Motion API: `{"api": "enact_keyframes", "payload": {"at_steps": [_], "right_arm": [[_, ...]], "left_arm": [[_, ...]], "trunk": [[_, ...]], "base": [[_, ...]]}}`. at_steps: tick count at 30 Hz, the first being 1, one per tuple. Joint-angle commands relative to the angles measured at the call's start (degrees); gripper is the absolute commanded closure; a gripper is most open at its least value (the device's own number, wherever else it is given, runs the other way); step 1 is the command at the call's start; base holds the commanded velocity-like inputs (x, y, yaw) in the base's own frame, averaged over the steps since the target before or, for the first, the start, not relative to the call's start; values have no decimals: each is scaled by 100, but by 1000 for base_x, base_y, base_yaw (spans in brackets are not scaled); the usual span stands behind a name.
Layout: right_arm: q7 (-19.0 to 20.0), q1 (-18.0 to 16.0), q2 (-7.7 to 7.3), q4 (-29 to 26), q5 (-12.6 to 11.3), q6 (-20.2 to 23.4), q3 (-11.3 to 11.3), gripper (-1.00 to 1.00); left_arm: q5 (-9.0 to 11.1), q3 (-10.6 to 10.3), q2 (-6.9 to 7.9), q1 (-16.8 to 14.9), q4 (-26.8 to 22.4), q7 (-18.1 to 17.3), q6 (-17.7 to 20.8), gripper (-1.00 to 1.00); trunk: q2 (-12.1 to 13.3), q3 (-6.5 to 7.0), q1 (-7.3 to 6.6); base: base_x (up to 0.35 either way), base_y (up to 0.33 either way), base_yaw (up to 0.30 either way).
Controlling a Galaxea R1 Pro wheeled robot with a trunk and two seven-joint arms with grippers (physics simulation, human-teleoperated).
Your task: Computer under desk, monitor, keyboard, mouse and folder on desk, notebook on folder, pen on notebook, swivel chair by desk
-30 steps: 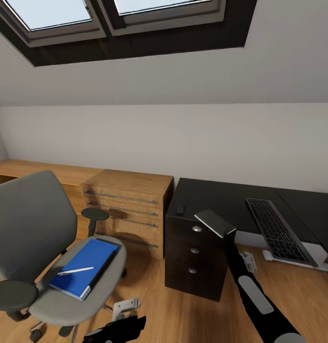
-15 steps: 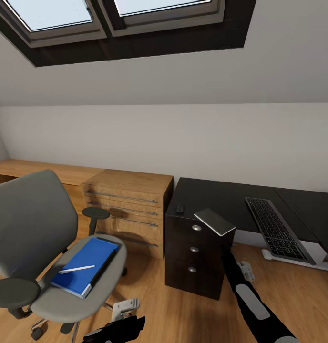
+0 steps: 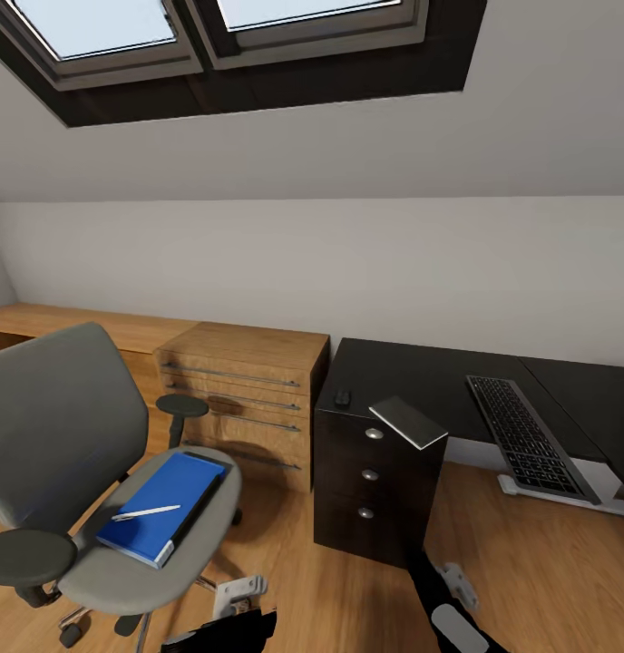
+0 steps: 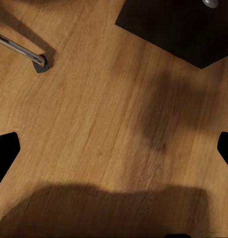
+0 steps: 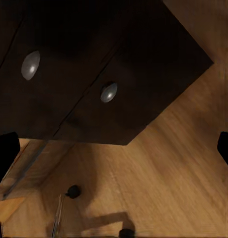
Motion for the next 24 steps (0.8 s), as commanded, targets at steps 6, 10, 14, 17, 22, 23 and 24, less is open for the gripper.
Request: {"api": "enact_keyframes", "payload": {"at_steps": [6,10,14,17,22,23,24], "right_arm": [[28,-5,12,580,91,-72,72,-100],[28,-3,17,813,124,-75,78,-100],[22,-5,167,1087,160,-77,89,-100],[21,-5,200,1135,167,-76,87,-100],[25,-3,237,1176,173,-83,89,-100],[25,-4,236,1177,177,-92,86,-100],[24,-4,234,1178,176,-96,84,-100]], "left_arm": [[42,-11,2,-2,830,58,-312,-100],[33,-18,9,-2,1687,56,-918,-100],[35,1,127,-2,2596,42,-1860,-100],[35,-3,174,-2,2760,39,-1997,-100],[35,-5,318,-2,3134,22,-2414,-100],[35,-6,330,-2,3158,20,-2516,-100],[35,-6,336,-2,3167,20,-2559,-100]], "trunk": [[-3,-5,0],[-3,-5,0],[-3,-5,0],[-3,-5,0],[-3,-5,0],[-3,-5,0],[-3,-5,0]], "base": [[0,0,0],[0,0,0],[0,0,0],[0,0,0],[0,0,0],[0,0,0],[0,0,0]]}}
